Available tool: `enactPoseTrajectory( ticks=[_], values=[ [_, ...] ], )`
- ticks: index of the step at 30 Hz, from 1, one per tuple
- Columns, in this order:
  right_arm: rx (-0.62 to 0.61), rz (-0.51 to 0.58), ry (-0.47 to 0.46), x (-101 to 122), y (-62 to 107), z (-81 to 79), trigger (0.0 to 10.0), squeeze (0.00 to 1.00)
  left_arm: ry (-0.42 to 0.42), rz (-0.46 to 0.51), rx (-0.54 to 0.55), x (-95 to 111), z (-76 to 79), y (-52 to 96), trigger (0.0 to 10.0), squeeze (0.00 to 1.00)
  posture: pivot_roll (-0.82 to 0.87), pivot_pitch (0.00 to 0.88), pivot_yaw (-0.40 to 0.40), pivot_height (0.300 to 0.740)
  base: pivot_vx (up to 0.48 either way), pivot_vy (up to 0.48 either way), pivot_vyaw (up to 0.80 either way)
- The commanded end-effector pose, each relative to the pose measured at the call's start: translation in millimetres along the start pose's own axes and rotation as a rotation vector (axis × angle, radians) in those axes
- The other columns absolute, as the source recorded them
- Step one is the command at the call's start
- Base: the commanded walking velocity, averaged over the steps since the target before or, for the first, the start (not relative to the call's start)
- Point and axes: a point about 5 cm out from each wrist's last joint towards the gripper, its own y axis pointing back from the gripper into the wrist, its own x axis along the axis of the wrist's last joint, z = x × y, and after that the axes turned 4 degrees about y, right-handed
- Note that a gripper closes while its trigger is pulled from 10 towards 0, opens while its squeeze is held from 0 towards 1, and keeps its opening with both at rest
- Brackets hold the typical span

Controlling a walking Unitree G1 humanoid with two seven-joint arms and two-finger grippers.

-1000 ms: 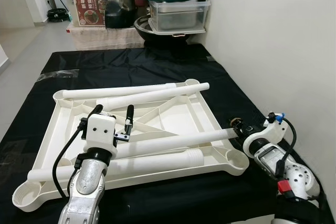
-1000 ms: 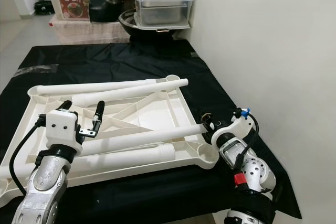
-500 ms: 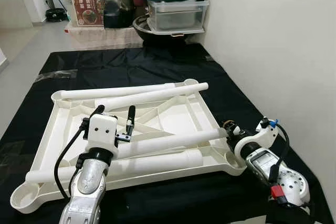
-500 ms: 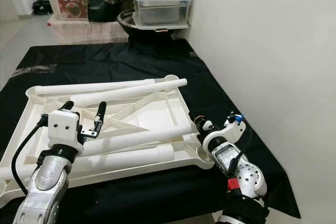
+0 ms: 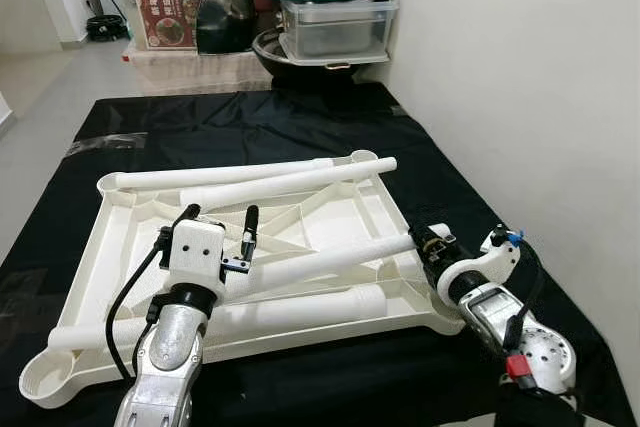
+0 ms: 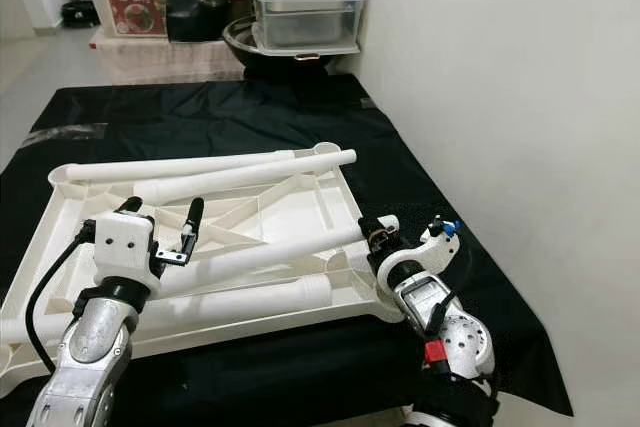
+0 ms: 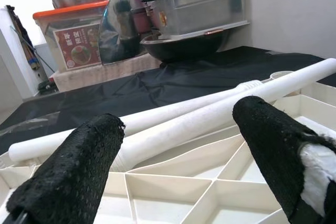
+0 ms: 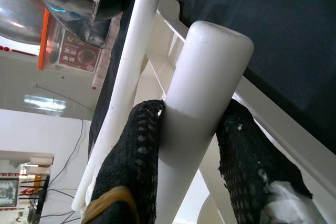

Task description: Building children table

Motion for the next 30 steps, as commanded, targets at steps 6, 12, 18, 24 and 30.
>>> enactPoseTrajectory(
  ticks=[6, 12, 18, 24, 30],
  values=[
    [-0.041, -0.019, 0.001, -4, -1.5, 8.1, 0.0, 0.00, -0.009, -0.027, -0.011, -5, 1.0, -0.8, 10.0, 0.00, -0.01, 0.000, -0.073, 0.740, 0.000, 0.000, 0.00],
    [0.004, 0.024, -0.034, 5, -4.2, -2.6, 0.0, 0.00, -0.007, -0.027, -0.010, -6, 0.7, -0.6, 10.0, 0.00, -0.01, 0.000, -0.071, 0.740, 0.000, 0.000, 0.00],
    [0.108, 0.126, -0.074, 41, -6.5, -26.1, 0.0, 0.00, -0.002, -0.032, -0.009, -7, -0.4, -1.2, 10.0, 0.00, -0.01, 0.000, -0.066, 0.740, 0.000, 0.000, 0.00],
    [0.140, 0.107, -0.133, 46, -8.3, -29.3, 0.0, 0.00, 0.002, -0.038, -0.008, -9, -1.3, -0.8, 10.0, 0.00, -0.01, 0.000, -0.066, 0.740, 0.000, 0.000, 0.00],
    [0.089, 0.080, -0.232, 30, -11.1, -20.0, 0.0, 0.00, 0.003, -0.040, -0.013, -9, -0.8, -1.4, 10.0, 0.00, -0.01, 0.000, -0.066, 0.740, 0.000, 0.000, 0.00]
  ],
)
